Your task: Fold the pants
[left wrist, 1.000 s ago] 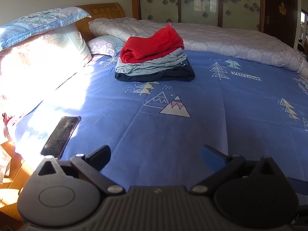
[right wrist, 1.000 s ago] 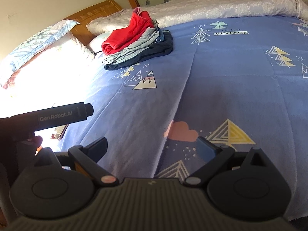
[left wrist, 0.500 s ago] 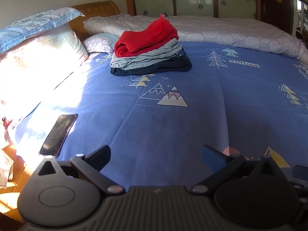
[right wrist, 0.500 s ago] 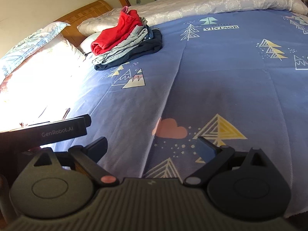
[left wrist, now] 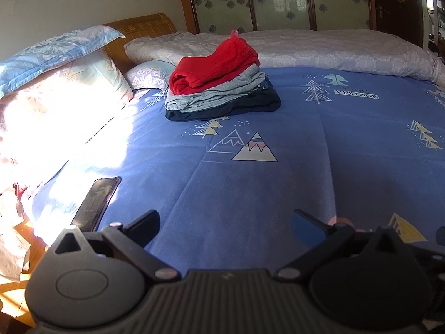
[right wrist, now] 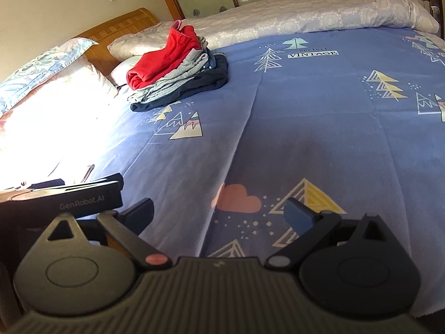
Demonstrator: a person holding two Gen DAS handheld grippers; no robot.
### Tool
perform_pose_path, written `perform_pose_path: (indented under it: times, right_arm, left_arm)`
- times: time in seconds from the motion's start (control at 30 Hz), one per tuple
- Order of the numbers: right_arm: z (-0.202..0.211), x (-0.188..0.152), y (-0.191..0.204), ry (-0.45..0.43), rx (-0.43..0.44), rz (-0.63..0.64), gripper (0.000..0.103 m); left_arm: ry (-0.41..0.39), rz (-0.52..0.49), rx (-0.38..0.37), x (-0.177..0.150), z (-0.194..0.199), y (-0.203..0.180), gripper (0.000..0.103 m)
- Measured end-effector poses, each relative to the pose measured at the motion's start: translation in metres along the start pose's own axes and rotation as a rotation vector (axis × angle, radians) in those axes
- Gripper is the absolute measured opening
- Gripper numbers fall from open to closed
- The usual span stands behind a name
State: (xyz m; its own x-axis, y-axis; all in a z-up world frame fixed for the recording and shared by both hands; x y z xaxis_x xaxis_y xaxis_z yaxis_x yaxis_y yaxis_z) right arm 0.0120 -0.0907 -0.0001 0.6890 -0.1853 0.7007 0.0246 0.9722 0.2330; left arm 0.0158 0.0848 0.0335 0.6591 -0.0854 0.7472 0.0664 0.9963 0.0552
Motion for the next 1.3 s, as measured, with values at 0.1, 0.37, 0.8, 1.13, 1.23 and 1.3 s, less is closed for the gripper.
perform_pose_path:
  times: [0.1,0.37,0.8,1.13,1.23,1.3]
  right_arm:
    - [0.0009,0.0006,0.0014,-0.004,0.001,0.006,0.101]
    - [0.0013,0.0007,0.0018,-0.007,0.001,0.009,0.102]
    - [0.0052,0.0007,0.0046,-0.029,0.000,0.020,0.102]
    - [0.0037,0.0001,0.0036,-0.020,0.003,0.016,0.102]
    - [0.0029,-0.0003,0.0033,-0.017,0.004,0.013,0.102]
    - [0.0022,-0.0007,0.0037,-0.015,0.005,0.013,0.102]
  left_arm:
    - [-0.002,0.004,-0.005,0.0007,0.0000,0.0007,0.103]
    - [0.025,0.032,-0.010,-0.0011,-0.0030,0.0051,0.103]
    - [0.024,0.034,0.013,-0.0004,-0.0048,0.0060,0.103]
    - [0.031,0.040,0.013,-0.0007,-0.0064,0.0065,0.103]
    - [0.033,0.034,0.016,-0.0011,-0.0061,0.0050,0.103]
    - [0.036,0.031,0.017,-0.0013,-0.0063,0.0046,0.103]
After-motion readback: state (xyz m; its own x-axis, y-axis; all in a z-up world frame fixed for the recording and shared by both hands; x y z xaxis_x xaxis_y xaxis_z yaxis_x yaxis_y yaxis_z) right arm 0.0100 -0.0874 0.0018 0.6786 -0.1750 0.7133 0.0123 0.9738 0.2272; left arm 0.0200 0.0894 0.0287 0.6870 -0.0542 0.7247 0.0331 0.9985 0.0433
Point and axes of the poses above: each gripper's, at about its wrist camera, not at the fingertips, and z roughly against the way its jaws point, y to its left, x to its top, the point moved 4 cm from there along -z, roughly the way its jaws point, and after that the axes turned 11 degrees about -x, right-handed, at the moved point
